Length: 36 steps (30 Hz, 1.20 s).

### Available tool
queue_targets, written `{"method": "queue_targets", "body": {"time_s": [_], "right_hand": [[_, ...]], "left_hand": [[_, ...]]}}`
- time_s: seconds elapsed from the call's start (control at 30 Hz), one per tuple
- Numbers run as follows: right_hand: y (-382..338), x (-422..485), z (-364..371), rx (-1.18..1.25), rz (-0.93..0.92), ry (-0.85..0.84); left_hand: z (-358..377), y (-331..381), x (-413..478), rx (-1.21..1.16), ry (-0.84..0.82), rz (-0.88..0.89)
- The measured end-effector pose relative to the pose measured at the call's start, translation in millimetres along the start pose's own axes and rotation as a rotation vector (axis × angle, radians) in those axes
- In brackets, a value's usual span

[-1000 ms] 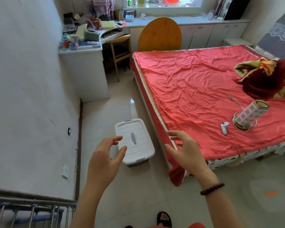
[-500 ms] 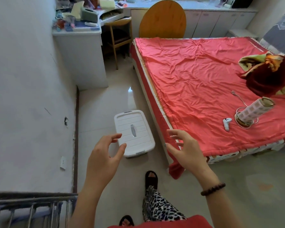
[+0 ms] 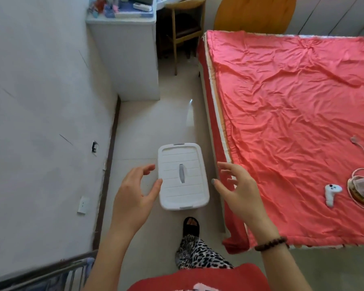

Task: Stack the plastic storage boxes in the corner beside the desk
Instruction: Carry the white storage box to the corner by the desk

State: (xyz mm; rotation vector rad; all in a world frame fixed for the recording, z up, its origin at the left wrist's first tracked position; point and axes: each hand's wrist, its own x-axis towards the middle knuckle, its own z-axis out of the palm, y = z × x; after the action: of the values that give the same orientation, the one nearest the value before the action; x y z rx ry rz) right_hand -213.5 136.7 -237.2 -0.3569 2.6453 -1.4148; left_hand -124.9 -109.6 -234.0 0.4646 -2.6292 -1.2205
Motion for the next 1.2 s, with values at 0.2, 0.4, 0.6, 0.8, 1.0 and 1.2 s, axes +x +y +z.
{"method": "queue_targets", "body": {"time_s": [0.2,0.4,0.6,0.8,1.0,1.2], "right_hand": [[30.4,68.2,2.9,0.012,0.022,-0.007],[56.7,112.5,33.1,0.025,0.105,-0.023],[90.0,145.8,78.3,0.034,0.163,-0.007],[142.8,162.8,121.3,0.017,0.218,0.000],[209.9,172.7,155.7,-0.033,0.288,0.007],[266.1,189.1,181.0,-0.089,0.345,-0.005]], "left_hand": [[30.1,-7.7,55.3,-0.026,0.045,-0.113],[55.2,-37.4,91.6,-0.056,0.054,-0.213],[88.5,-86.2,125.1,-0.078,0.031,-0.299],[130.6,-146.0,151.4,-0.094,0.002,-0.358],[189.4,-208.5,165.6,-0.075,-0.056,-0.419],[247.1,-261.6,182.2,-0.024,-0.103,-0.456]]}}
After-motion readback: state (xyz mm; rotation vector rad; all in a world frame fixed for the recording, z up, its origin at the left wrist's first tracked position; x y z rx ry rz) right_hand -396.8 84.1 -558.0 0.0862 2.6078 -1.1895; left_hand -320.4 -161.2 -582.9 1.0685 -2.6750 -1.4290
